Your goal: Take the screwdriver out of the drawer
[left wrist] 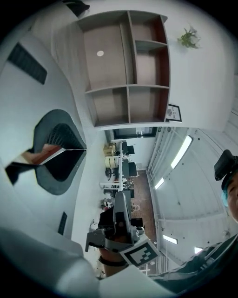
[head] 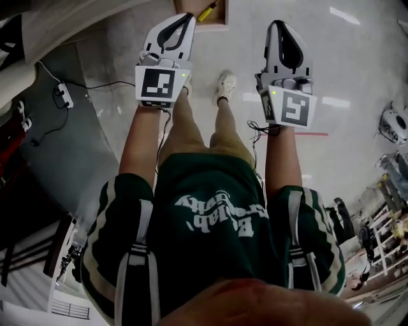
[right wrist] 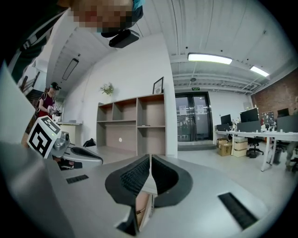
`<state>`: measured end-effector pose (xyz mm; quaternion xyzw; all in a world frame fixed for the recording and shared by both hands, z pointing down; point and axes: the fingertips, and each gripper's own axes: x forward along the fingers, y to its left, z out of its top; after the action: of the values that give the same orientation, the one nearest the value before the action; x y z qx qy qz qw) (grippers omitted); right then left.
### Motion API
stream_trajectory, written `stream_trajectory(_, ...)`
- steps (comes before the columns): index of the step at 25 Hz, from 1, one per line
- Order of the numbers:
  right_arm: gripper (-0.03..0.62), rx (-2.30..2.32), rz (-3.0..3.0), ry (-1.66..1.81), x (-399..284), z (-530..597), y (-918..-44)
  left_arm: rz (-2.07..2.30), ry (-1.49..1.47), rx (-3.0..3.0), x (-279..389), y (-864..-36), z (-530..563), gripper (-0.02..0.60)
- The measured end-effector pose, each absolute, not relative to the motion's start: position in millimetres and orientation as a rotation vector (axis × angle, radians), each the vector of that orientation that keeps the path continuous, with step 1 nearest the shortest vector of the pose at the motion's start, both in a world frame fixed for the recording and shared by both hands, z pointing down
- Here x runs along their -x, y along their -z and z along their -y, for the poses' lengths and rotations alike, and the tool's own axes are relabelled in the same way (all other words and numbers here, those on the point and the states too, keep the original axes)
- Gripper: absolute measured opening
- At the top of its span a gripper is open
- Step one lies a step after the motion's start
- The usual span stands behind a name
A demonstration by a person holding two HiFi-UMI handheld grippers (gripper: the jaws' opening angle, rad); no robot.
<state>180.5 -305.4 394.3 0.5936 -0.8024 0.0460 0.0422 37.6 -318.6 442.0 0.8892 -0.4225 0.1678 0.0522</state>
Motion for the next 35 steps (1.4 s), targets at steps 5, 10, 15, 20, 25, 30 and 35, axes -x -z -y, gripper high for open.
stream_trajectory(5, 0.038, -1.797, 2.432, -0.19, -174, 322, -449, 1.263, -0.551, -2.702, -42, -498, 341, 0.018)
stream_trajectory(10, 0.038, -1.766, 2.42, -0.196, -161, 327, -493, 1.227, -0.665, -2.719, -47, -562, 351, 0.022)
stream_trajectory(15, 0.038, -1.751, 2.408, -0.236, -159, 333, -528, 1.196, -0.751, -2.686, -54, -609, 364, 0.087)
stream_trajectory(20, 0.038, -1.749, 2.398, -0.244, -159, 332, -551, 1.183, -0.846, -2.659, -55, -654, 370, 0.118)
stream_trajectory(25, 0.038, -1.759, 2.382, -0.279, -166, 332, -574, 1.142, -0.941, -2.642, -64, -693, 374, 0.142)
stream_trajectory(30, 0.038, -1.762, 2.381, -0.305, -168, 333, -585, 1.122, -0.993, -2.619, -73, -722, 382, 0.152)
stream_trajectory(35, 0.038, -1.746, 2.378, -0.327, -170, 329, -595, 1.122, -1.049, -2.552, -74, -755, 385, 0.155)
